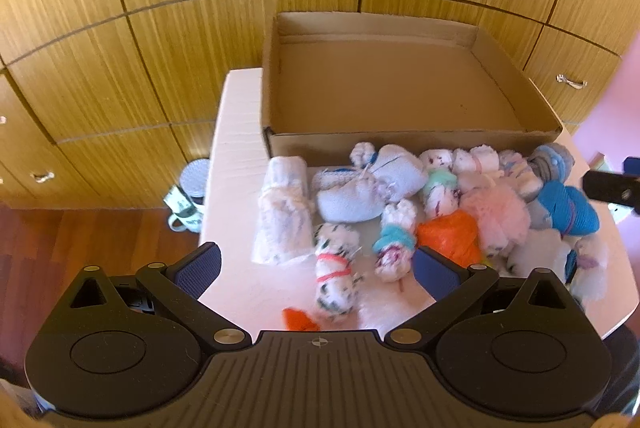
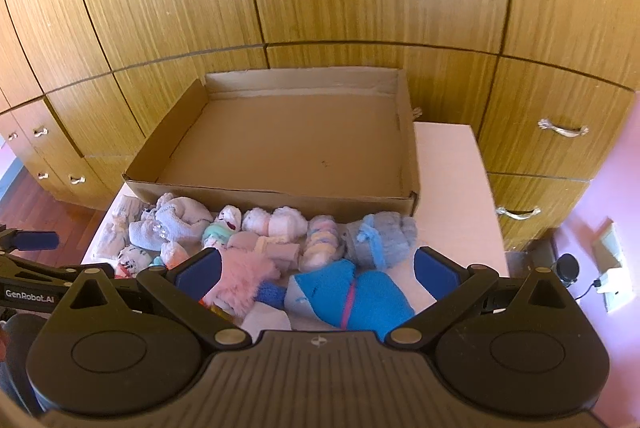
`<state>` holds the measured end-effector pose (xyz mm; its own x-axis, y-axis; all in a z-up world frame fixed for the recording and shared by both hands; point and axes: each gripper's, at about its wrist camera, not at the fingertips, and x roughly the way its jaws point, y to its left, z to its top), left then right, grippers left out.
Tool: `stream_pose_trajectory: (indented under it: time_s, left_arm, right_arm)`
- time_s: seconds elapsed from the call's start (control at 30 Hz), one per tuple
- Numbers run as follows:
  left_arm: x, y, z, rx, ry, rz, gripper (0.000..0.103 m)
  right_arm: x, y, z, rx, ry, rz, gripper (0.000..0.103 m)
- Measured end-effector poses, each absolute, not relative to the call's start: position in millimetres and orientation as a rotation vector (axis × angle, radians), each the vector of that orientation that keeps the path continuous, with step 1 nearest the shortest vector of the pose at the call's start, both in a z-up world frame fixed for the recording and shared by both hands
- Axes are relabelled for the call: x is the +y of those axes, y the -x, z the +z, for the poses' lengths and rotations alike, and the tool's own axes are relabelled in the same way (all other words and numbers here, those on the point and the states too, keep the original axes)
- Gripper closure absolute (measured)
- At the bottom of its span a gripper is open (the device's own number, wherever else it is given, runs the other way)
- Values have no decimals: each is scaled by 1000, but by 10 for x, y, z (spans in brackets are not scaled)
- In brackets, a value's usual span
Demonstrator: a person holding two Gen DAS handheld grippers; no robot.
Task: Organize objects
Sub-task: 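Move both tools toward the pile of rolled socks, then grasp the orange bundle with the left tool while the right tool grasps two white-lilac sock balls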
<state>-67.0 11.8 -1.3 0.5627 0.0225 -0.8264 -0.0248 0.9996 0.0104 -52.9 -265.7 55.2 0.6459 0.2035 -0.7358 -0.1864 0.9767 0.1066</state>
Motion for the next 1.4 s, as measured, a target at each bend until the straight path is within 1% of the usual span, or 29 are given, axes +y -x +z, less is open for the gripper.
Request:
stream_pose_trajectory:
  time_s: [0.1,0.23,0.37,0.6,0.77,0.9,1.0,1.13,1.2,1.27,1.3,1.33,1.37,1.4]
  left_arm:
    - [179,885,-10,942,-17,28,1]
    - [237,1261,-78,894,-35,18,1]
    - [260,1464,-219,883,-60,5,1]
    - [355,1367,-445,932,11,-12,1]
    - [383,1268,-509,943,42,-23,1]
    - [390,1228,-537,934,45,-20,1]
    - [338,1211,-556,903,-8,-29,3]
    - [271,1230,-611,855,-79,-73,9]
    - [265,1249,-650,831,-100,-83,11]
    - [286,1264,-666,819,-81,-107,17]
    - [289,1266,-661,818,-73,-120,22]
    - [287,1268,-655,817,-71,-128,25]
    - [276,1268,-653,816,-74,-130,26]
    - [272,1276,-654,816,-75,-130,28]
  right_arm:
    - [-2732,782,553,786,-9,232,1]
    - [-2863,1246,421,679,0,263,1]
    - [-2953,1479,209,673,0,238,1]
    - [-3041,1410,63,666,-44,190,1]
    - [-3012,1332,-24,646,5,256,1]
    - [-3018,1281,-95,640,38,299,1]
    - [-3059,1256,-139,635,40,324,1]
    - [-3129,1212,-193,641,39,344,9]
    - [-3166,1207,-221,644,27,362,16]
    - [-3164,1204,-259,652,38,380,27]
    - [-3154,1206,-277,655,49,387,29]
    - [-3136,1204,-299,662,61,396,33]
    - [-3125,1208,-313,664,68,402,39]
    - [-3117,1207,-320,664,73,408,41]
